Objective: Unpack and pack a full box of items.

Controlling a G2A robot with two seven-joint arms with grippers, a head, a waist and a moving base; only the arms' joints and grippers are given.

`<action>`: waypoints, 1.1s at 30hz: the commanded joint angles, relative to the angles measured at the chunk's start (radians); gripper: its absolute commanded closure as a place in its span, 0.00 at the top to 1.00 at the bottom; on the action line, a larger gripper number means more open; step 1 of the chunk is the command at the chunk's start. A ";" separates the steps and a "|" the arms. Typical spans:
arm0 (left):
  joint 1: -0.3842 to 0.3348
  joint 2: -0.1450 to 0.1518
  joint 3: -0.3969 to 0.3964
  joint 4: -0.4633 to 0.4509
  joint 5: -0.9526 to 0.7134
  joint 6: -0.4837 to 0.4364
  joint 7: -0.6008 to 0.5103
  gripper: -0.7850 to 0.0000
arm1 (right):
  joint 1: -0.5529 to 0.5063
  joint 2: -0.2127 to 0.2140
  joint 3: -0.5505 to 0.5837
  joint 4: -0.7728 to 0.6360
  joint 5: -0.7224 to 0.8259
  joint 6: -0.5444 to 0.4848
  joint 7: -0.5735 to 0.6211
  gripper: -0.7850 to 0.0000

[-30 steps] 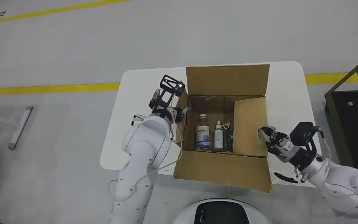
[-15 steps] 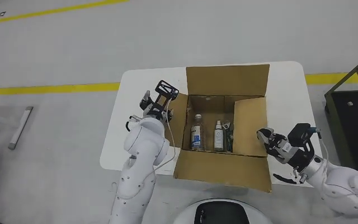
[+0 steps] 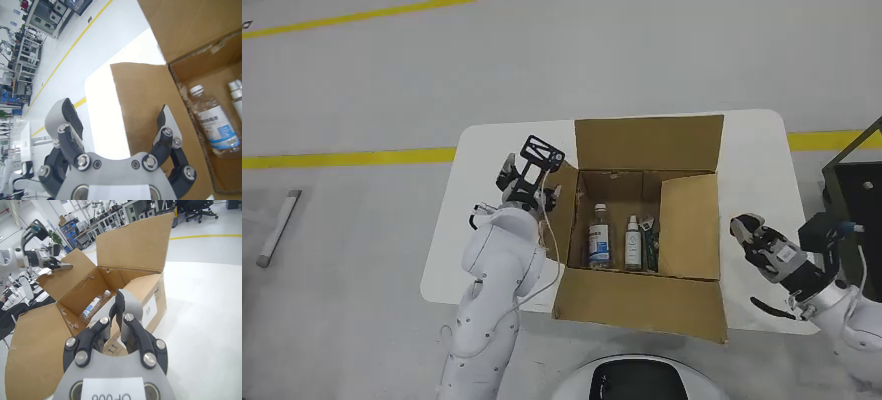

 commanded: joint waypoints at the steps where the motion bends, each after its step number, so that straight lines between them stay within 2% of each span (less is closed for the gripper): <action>1: -0.018 -0.004 0.009 -0.018 -0.034 0.002 -0.009 1.00 | -0.011 0.000 0.023 0.008 0.004 0.012 -0.006 0.00; 7: -0.079 -0.030 0.039 -0.086 -0.285 0.090 -0.082 1.00 | -0.045 -0.003 0.057 0.030 0.012 0.058 -0.012 0.00; 11: -0.092 -0.046 0.066 -0.092 -0.479 0.147 -0.114 1.00 | -0.060 -0.006 0.048 0.030 0.011 0.073 -0.013 0.00; 17: -0.072 -0.075 0.110 -0.084 -0.852 0.342 -0.179 1.00 | -0.067 -0.010 0.034 0.025 0.006 0.087 -0.023 0.00; 22: -0.072 -0.090 0.117 -0.021 -1.045 0.527 -0.226 1.00 | -0.074 -0.012 0.030 0.021 0.004 0.087 -0.028 0.00; 27: -0.076 -0.094 0.116 0.041 -1.165 0.548 -0.235 1.00 | -0.087 -0.015 0.026 0.018 0.001 0.082 -0.032 0.00; 33: -0.077 -0.094 0.115 0.045 -1.169 0.542 -0.235 1.00 | -0.096 -0.016 0.027 -0.005 0.001 0.069 -0.026 0.00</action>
